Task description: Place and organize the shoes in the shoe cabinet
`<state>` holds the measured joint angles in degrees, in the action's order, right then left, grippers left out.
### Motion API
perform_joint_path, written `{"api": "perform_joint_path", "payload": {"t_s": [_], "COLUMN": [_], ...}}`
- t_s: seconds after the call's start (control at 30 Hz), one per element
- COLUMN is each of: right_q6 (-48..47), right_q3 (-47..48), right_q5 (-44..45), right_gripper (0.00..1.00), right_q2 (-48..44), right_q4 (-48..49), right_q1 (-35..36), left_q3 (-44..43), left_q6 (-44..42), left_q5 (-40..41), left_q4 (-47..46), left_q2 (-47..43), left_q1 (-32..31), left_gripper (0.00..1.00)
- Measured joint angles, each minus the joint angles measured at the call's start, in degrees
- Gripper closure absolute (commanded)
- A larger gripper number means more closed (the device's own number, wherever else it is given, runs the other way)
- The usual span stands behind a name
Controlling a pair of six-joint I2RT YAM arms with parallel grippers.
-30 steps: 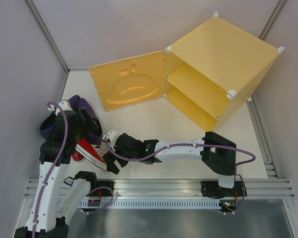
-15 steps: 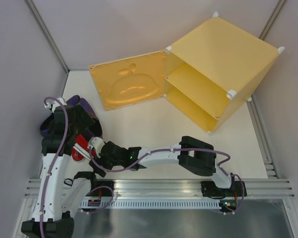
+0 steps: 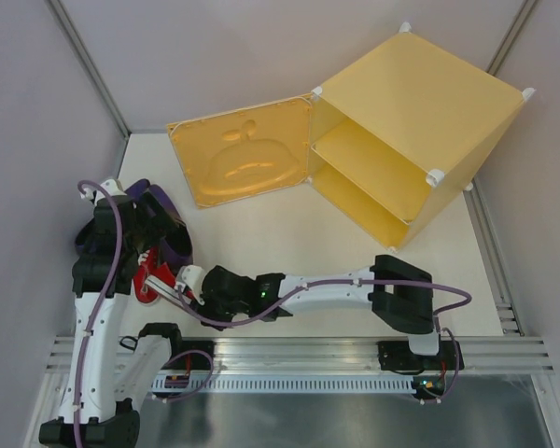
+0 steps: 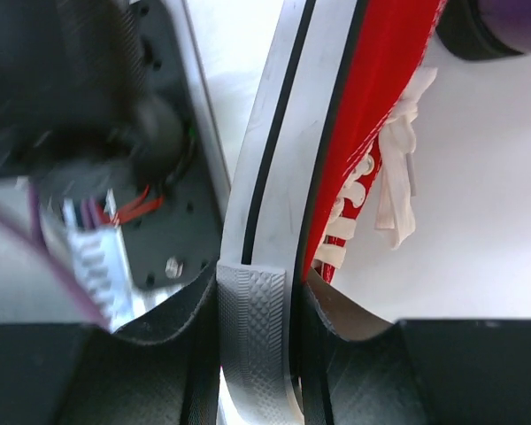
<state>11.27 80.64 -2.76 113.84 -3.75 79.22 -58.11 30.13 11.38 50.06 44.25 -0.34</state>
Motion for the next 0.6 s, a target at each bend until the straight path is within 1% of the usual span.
{"api": "perform_joint_path", "payload": {"t_s": [0.17, 0.27, 0.33, 0.47, 0.57, 0.6], "right_q6": [-6.9, -14.2, -19.3, -28.2, -33.2, -35.0], "right_q3": [-4.9, -9.1, -12.3, -17.4, -18.3, -18.3], "right_q5": [1.0, 4.8, 9.0, 21.2, 28.3, 31.4], "right_gripper": [0.99, 0.99, 0.99, 0.99, 0.99, 0.95], "right_q2": [-10.5, -16.0, -18.0, -17.2, -13.9, -12.1], "right_q4": [-8.8, -13.6, -15.8, -19.5, -18.6, -16.9], "right_q1": [0.5, 0.7, 0.7, 0.5, -0.1, -0.3], "left_q3": [-3.4, -4.1, -4.1, -4.0, -3.4, -3.3], "left_q6": [-0.9, -1.4, -1.8, -2.4, -2.7, -2.8], "left_q5": [-2.8, -4.4, -5.1, -6.1, -6.9, -7.0], "left_q4": [0.0, -0.1, 0.0, -0.1, -0.6, -0.6], "left_q2": [0.4, 0.9, 1.5, 2.7, 2.9, 2.9], "left_q1": [0.0, 0.0, 0.0, 0.0, 0.0, 0.0], "left_gripper": [0.0, 0.0, 0.0, 0.0, 0.0, 0.0]}}
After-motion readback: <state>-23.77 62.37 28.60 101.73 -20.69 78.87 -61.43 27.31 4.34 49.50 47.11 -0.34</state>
